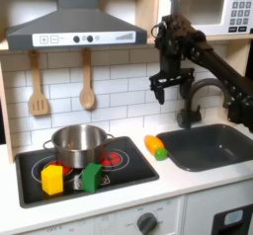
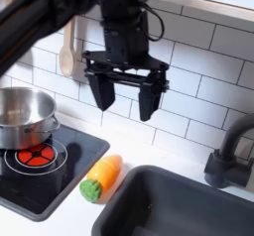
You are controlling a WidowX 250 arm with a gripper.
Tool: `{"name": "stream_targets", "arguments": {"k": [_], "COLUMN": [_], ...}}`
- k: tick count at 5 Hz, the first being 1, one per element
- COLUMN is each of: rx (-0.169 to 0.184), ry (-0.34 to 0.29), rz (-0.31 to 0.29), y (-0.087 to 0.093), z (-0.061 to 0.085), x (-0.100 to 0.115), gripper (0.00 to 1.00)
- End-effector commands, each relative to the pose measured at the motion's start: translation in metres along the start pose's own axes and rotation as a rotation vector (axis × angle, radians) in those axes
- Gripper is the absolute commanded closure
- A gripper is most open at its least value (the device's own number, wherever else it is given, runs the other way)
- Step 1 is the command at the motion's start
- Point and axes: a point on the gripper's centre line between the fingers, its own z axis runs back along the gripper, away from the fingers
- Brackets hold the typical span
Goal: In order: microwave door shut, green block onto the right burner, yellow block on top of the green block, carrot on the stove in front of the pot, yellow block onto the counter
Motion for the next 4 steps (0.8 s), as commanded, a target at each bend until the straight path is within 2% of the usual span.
{"name": "stream_targets", "arguments": {"k": [1,2,4], "rx": [0.003,0.017,0.1], "ry": [-0.018,-0.027,-0.078], "rz": [0.027,0.049,0.023], "y": [0.01,0.019,0.029], "z": [0.017,0.022,0.031], "x": [-0.043,-0.069,-0.122], "gripper": [0.0,0.0,0.0]}}
